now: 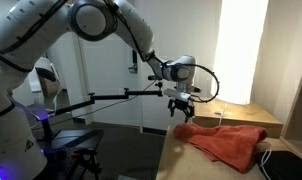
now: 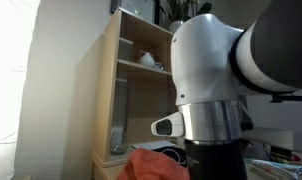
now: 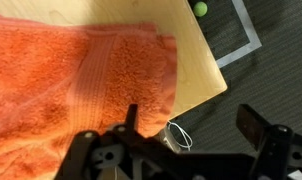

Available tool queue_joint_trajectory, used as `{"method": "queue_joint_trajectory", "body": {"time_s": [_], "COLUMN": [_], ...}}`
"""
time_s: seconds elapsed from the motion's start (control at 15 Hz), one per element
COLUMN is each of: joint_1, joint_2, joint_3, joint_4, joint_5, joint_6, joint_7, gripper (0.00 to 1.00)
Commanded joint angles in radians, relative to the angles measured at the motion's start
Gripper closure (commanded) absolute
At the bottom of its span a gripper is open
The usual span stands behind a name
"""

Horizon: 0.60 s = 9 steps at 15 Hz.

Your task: Unfold the orange towel

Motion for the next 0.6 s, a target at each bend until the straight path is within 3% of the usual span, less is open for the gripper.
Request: {"method": "queue_joint_trajectory", "body": {"time_s": [0.0,0.53], "joint_1": [0.017,0.056], "joint_2": [0.038,0.072], "joint_3": [-0.016,-0.057], "joint_4": [0.071,0.120], "joint_5": [-0.014,-0.049], "joint_6": [-0.032,-0.005], "joint_7": [0.029,0.117], "gripper": [0.00,0.00]}}
